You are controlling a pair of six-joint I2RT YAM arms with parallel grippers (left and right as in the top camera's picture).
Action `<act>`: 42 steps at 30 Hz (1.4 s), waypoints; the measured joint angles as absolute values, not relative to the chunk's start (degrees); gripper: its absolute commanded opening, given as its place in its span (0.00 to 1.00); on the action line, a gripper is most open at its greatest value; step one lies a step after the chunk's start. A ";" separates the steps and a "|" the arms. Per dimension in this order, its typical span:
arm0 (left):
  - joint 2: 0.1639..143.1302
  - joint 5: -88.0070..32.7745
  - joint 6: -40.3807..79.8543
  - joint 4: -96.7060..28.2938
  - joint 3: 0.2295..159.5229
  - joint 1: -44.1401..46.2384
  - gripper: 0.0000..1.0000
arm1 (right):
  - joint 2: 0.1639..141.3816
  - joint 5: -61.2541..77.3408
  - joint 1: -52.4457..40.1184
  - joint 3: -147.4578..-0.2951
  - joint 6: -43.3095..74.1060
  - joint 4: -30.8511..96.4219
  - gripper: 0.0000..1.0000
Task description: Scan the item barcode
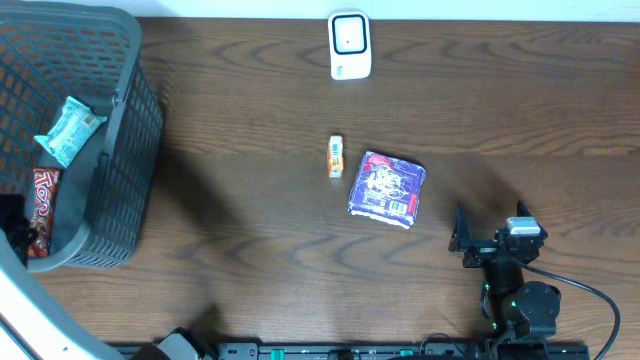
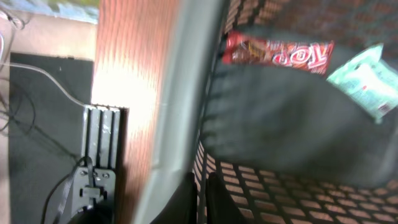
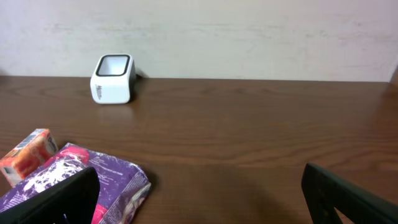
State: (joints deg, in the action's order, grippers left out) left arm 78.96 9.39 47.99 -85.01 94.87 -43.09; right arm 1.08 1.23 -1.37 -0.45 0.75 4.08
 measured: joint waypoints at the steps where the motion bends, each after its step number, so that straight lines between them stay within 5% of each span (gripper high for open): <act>1: 79.75 8.29 47.51 -84.75 94.37 -43.09 0.07 | 1.08 1.23 -1.37 -0.45 0.75 4.08 0.99; 12: 83.72 -1.48 35.90 -86.37 93.14 -40.38 0.08 | 1.08 1.23 -1.37 -0.45 0.75 4.08 0.99; 42: 77.76 -3.38 34.02 -89.25 93.12 -35.55 0.12 | 1.08 1.23 -1.37 -0.45 0.75 4.08 0.99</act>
